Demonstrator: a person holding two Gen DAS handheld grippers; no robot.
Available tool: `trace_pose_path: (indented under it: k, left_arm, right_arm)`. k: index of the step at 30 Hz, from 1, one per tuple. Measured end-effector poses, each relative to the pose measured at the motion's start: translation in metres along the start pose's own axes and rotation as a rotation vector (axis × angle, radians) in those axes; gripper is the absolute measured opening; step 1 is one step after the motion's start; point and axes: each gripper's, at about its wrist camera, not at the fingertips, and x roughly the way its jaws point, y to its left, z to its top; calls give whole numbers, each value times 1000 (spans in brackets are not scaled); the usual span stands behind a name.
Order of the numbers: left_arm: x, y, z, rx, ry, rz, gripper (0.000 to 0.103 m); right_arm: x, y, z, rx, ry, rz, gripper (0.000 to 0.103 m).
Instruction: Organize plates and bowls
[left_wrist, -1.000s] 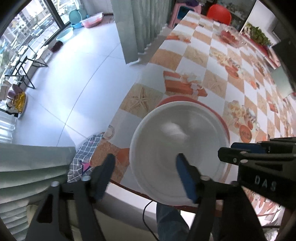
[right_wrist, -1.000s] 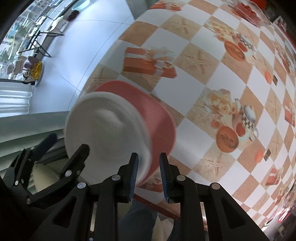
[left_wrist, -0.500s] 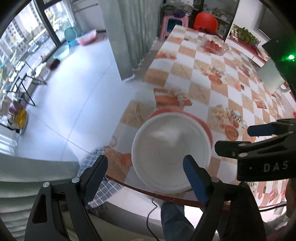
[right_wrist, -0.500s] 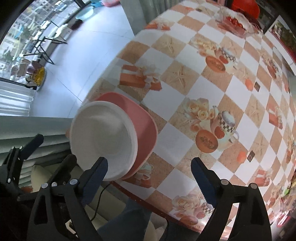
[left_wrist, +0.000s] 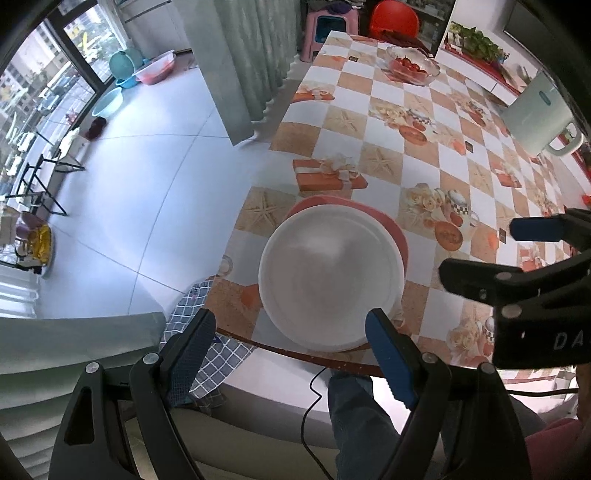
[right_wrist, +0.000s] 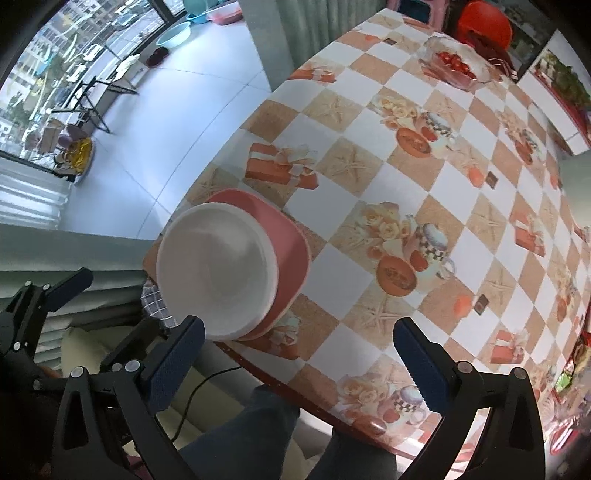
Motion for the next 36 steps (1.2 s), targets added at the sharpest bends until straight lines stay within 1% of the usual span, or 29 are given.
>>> trace_pose_path:
  k: [3,7,17,36]
  left_arm:
    - [2,0,2,-1,12,17,86]
    - [4,-1,3,9,22,22,86]
    - [3,-7,8,53,16,25,86]
    - [5,-8,11,52,27,27,86]
  right_arm:
    - [1,-1,0,3,5,-11,103]
    - [3,1,0,-5,10,-11,103]
    - [6,5,3,-21,22,-16,103]
    - [10,3,8,-24,37,-10,103]
